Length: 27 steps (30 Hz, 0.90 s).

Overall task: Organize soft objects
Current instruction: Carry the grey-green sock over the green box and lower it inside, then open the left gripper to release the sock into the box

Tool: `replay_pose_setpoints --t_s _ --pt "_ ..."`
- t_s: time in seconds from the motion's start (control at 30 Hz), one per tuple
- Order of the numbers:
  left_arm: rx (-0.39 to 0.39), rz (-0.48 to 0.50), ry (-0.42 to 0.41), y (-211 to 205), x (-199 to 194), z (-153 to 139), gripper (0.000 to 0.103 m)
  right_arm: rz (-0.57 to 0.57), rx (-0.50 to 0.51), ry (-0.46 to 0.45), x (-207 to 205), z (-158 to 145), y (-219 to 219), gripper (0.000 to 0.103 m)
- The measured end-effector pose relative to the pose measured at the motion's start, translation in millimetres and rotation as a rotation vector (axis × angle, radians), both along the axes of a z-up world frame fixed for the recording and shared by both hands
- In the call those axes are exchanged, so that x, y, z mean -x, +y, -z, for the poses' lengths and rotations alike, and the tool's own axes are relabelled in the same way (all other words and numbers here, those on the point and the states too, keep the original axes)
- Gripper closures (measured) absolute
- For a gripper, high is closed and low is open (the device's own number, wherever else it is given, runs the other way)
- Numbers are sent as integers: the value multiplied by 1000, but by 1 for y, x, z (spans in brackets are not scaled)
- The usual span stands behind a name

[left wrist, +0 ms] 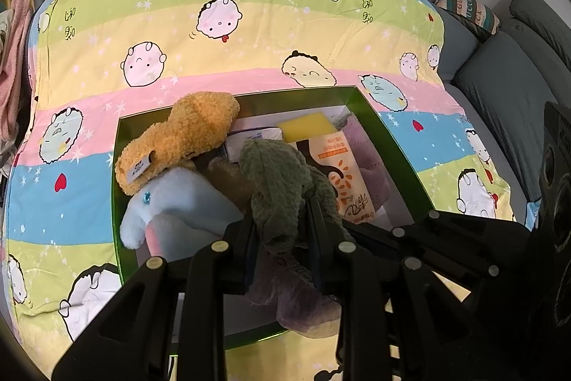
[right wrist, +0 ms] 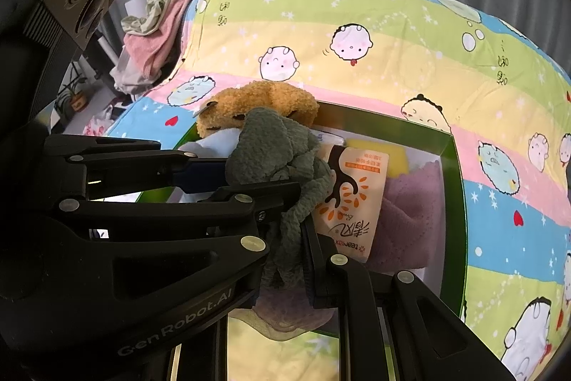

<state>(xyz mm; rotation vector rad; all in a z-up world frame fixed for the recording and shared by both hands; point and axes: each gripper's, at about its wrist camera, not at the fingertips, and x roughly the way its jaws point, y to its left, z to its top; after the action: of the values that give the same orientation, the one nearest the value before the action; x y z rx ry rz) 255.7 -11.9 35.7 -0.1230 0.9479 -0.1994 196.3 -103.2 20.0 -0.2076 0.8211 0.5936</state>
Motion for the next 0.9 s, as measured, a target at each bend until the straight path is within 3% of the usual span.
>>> replay_pose_setpoints --t_s 0.17,0.53,0.9 --pt "-4 -4 5 0 1 0 78 6 -1 7 -1 0 0 85" --pt "-1 -33 14 6 1 -1 58 25 8 2 1 -1 -1 85" --pt "-7 -47 11 8 2 -2 43 56 11 -12 0 -3 -6 75"
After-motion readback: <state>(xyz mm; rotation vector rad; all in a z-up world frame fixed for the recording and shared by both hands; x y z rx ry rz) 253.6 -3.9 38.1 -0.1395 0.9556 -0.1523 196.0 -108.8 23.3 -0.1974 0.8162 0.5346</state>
